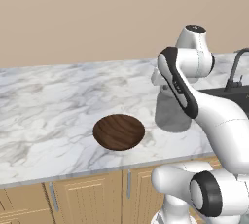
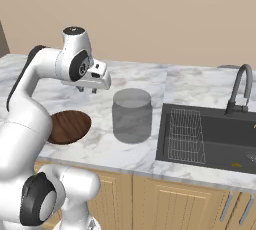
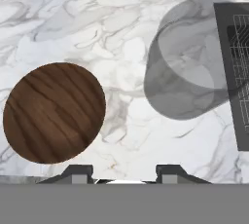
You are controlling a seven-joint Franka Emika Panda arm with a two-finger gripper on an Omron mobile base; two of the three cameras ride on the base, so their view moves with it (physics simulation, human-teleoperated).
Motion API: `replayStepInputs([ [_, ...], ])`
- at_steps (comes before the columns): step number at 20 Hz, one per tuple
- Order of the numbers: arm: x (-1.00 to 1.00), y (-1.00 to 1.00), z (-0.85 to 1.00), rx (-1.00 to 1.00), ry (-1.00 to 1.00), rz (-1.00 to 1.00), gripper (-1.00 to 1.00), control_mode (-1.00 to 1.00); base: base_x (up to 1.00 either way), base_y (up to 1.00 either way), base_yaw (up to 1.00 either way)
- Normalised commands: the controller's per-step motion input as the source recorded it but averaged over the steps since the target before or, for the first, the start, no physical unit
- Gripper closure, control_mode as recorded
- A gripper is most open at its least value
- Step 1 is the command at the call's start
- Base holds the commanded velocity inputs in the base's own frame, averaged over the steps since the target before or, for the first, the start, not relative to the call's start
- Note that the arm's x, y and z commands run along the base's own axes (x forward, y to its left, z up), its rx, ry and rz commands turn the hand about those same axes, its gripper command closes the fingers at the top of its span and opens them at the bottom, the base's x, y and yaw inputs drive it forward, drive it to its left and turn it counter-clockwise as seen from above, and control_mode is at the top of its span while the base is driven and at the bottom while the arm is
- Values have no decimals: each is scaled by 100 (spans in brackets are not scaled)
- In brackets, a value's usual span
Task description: Pick the jar and bowl and place them in the sink. Then turn on the water.
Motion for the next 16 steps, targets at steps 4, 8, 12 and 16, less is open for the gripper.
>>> replayStepInputs([
  [4,-21,0,-22,0,0,0,-100,-100,0,0,0],
  [8,-48,0,-14,0,0,0,-100,-100,0,0,0],
  [12,-46,0,-14,0,1,0,-100,-100,0,0,0],
  [16,-38,0,-15,0,8,0,-100,-100,0,0,0],
])
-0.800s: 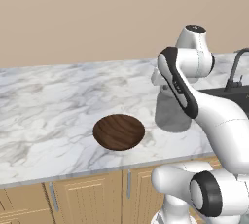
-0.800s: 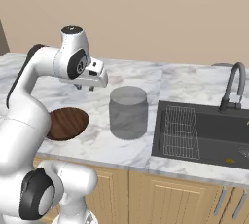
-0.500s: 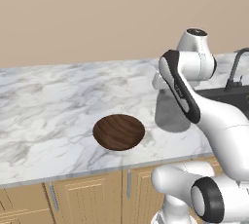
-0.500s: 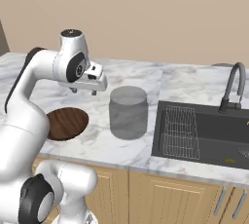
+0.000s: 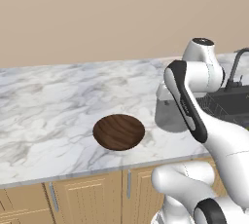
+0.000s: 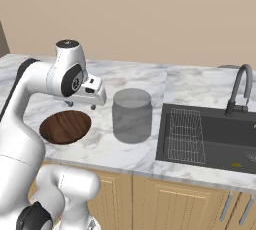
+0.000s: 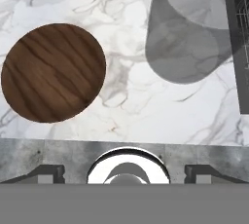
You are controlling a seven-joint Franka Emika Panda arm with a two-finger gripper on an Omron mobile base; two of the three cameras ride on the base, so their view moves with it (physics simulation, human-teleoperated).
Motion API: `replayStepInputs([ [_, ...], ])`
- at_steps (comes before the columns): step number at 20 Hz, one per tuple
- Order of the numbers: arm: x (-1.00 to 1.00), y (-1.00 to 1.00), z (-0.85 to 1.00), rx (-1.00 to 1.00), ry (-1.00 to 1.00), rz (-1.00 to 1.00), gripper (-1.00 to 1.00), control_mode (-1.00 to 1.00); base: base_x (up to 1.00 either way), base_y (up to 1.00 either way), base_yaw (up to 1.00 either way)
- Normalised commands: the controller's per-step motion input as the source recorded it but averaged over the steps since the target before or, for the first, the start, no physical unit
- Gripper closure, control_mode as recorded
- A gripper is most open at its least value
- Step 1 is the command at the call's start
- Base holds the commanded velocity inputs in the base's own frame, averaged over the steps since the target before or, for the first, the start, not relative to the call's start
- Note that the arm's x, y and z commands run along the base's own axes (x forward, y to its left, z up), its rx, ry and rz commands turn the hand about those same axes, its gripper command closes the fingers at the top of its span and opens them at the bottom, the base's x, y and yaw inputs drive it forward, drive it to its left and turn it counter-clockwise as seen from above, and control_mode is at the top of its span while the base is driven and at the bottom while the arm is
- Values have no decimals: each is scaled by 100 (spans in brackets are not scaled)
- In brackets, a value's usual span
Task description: Pick the jar and bowl and place them in the sink. Then turn on the water.
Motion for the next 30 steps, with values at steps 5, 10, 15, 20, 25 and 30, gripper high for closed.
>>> replayStepInputs([
  [5,-36,2,-21,0,7,0,-100,-100,0,0,0],
  [10,-15,0,-18,0,0,0,-100,-100,0,0,0],
  [15,-30,12,-44,0,10,0,-100,-100,0,0,0],
  [20,-23,26,-39,0,13,-1,-100,-100,0,0,0],
  [25,-13,21,-22,3,16,-2,-100,-100,0,0,0],
  [30,-3,29,-17,9,14,-6,-100,-100,0,0,0],
])
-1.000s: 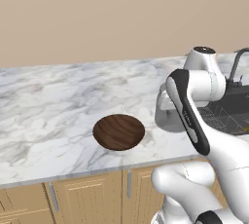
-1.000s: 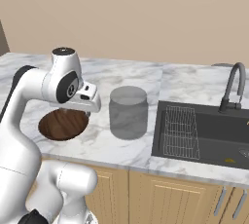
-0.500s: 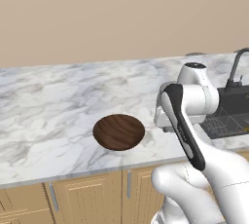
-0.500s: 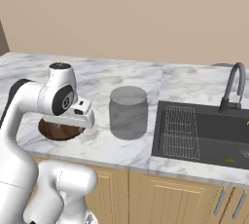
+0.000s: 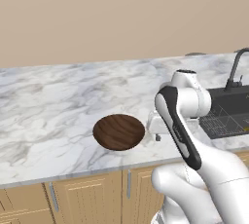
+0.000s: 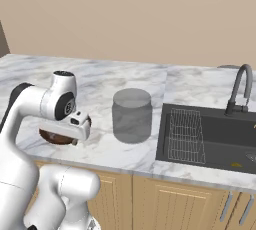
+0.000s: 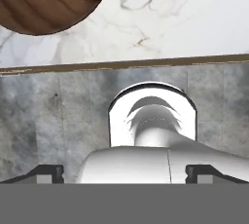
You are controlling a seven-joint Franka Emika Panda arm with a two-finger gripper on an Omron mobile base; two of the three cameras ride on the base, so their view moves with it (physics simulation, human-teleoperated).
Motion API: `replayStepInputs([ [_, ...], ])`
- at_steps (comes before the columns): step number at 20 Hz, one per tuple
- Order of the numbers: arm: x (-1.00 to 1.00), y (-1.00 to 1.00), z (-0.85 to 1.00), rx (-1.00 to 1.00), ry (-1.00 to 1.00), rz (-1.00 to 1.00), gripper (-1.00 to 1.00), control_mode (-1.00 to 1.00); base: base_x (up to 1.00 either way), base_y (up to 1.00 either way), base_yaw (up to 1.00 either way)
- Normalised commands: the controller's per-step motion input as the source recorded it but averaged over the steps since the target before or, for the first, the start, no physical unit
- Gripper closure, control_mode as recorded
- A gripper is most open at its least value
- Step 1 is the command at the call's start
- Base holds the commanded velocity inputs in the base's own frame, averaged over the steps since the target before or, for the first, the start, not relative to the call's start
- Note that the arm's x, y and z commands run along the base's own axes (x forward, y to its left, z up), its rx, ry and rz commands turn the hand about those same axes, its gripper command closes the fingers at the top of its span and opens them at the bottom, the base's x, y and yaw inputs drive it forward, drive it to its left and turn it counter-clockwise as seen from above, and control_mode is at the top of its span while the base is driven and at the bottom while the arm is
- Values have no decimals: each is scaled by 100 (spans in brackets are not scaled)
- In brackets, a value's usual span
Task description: Pick the jar and bowl and place them in the sink. Then turn on the water.
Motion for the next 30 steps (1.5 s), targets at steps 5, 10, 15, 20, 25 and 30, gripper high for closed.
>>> replayStepInputs([
  [5,-2,37,-15,7,4,-10,-100,-100,0,0,0],
  [10,0,26,-23,1,0,-13,-100,-100,0,0,0],
  [15,17,13,-19,0,0,-9,-100,-100,0,0,0],
  [20,28,3,-5,6,0,-11,-100,-100,0,0,0],
  [25,32,0,0,10,0,-6,-100,-100,0,0,0],
  [30,21,-1,-5,3,-2,0,-100,-100,0,0,0],
])
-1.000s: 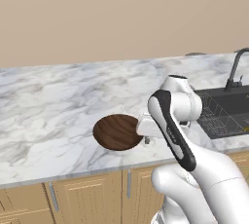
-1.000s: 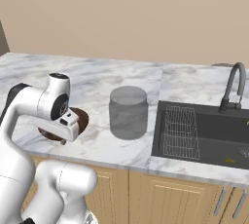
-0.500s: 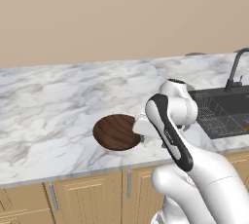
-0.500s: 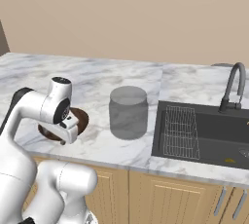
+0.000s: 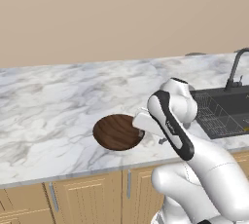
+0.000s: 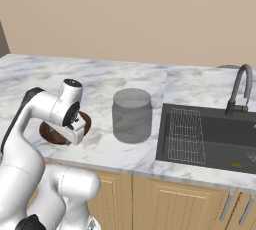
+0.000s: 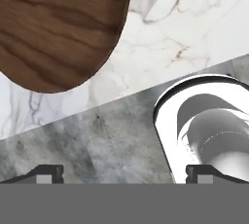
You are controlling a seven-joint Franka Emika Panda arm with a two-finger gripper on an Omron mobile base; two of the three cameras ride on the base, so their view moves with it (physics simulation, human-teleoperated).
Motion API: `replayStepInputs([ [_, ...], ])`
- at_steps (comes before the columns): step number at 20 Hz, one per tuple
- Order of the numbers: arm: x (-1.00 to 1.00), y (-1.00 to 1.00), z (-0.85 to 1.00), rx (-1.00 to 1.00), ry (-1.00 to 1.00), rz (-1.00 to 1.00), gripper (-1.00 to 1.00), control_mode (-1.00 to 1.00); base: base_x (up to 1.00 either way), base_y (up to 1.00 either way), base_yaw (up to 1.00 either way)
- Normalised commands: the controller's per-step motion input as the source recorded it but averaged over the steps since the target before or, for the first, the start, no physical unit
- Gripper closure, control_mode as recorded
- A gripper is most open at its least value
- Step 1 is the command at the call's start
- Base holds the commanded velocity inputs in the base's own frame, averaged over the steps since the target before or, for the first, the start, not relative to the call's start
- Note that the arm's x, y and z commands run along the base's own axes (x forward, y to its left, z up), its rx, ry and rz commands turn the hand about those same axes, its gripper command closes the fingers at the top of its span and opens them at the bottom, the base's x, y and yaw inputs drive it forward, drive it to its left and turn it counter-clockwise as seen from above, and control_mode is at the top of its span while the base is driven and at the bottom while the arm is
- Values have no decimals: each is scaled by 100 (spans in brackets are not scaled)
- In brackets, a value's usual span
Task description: Pick the jar and bowl and place them in the sink. Then turn on the water.
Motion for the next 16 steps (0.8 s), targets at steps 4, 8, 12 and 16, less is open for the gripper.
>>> replayStepInputs([
  [4,18,-1,-8,0,-4,0,-100,-100,0,0,0],
  [8,6,-7,-11,0,-2,0,-100,-100,0,0,0],
  [12,15,-5,-27,0,-3,0,-100,-100,0,0,0],
  [16,30,-4,-19,0,0,0,-100,-100,0,0,0],
])
